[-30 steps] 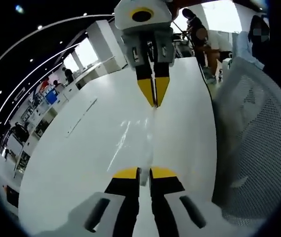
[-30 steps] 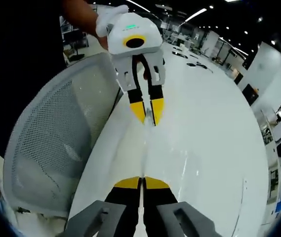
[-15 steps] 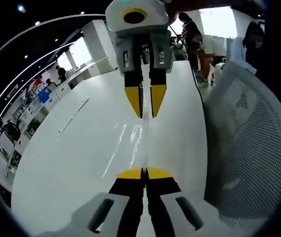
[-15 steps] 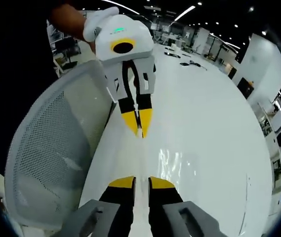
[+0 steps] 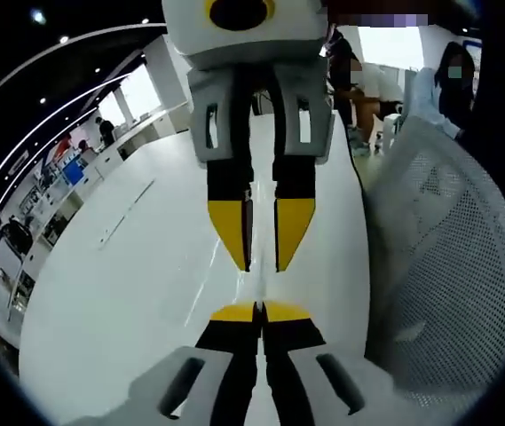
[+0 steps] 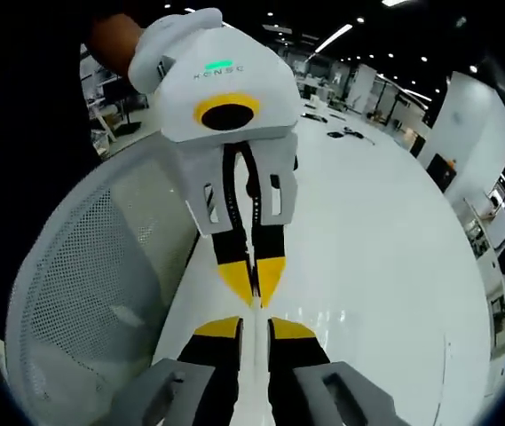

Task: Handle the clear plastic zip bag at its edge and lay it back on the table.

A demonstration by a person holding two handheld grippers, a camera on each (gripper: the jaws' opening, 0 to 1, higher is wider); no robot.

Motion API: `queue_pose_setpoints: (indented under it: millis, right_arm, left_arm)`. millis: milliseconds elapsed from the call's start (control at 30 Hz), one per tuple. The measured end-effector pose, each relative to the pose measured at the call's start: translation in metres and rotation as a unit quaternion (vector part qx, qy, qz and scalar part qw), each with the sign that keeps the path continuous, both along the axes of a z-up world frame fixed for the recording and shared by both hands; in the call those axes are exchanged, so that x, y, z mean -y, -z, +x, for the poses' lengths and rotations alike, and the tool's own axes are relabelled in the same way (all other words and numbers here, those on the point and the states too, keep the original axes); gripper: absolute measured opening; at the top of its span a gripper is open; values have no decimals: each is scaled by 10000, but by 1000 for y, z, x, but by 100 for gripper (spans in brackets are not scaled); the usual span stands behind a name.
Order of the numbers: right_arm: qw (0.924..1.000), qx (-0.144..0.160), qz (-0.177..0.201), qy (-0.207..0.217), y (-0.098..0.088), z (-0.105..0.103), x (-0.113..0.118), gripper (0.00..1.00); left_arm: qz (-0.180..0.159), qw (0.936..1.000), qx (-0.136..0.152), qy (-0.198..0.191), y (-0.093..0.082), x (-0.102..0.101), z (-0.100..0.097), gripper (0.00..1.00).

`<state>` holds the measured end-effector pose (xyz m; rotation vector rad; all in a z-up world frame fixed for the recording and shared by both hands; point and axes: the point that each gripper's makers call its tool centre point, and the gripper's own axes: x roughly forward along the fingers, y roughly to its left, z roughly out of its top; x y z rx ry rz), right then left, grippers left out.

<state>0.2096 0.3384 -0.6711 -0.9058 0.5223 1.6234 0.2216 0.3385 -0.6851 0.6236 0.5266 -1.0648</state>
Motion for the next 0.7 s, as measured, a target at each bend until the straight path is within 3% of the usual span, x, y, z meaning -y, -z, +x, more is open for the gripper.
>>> queue_pose_setpoints:
  millis: [233,333,367,400,700]
  right_arm:
    - [10000,-85,-29,-37,2,-2,-2,4]
    - [9994,-302,-93,105,5,-4,1,0]
    - [9990,-355,-117,243,7,-4,2,0]
    - [9967,-593,-155,532,8,-6,3,0]
    - [9938,-786,-244,748,15,-6,5,0]
  left_arm:
    - [75,9998,61,199,-4,8,-3,0]
    - [78,9996,98,242,-4,10,-3,0]
    - [66,9996,84,252,-4,10,-4,0]
    - [44,9996,46,279,-4,12,-5,0]
    - [119,9992,156,354,-5,11,-7,1]
